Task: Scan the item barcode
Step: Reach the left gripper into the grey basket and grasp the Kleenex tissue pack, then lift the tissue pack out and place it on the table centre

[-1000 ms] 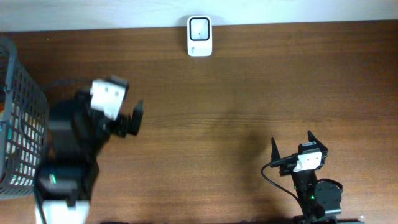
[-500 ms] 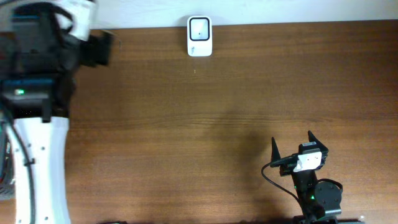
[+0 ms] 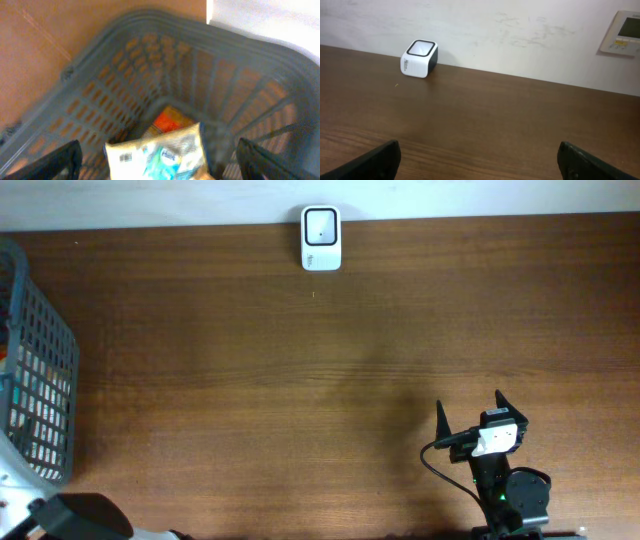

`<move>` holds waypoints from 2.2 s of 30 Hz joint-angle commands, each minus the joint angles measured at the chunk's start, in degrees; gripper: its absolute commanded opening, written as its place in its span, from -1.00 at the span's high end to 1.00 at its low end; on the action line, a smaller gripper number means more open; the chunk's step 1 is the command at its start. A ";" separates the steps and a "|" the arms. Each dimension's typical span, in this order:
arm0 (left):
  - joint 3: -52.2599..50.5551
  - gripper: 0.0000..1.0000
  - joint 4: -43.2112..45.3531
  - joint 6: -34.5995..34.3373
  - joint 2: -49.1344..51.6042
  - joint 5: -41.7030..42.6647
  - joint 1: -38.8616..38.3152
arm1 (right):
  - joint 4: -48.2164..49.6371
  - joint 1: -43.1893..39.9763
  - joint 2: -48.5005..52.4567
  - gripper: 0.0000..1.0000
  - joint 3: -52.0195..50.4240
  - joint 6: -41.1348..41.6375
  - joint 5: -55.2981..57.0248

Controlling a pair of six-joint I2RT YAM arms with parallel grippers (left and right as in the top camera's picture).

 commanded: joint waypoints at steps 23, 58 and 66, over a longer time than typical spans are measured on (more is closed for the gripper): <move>-10.60 -0.61 0.50 16.33 13.64 6.32 9.11 | -0.04 0.26 -0.37 -0.97 -0.50 -0.22 0.70; -8.52 1.00 2.38 15.45 23.85 13.25 9.05 | -0.04 0.26 -0.37 -0.97 -0.50 -0.22 0.70; -4.79 1.00 2.99 2.47 5.70 21.94 8.79 | -0.04 0.26 -0.37 -0.97 -0.50 -0.22 0.70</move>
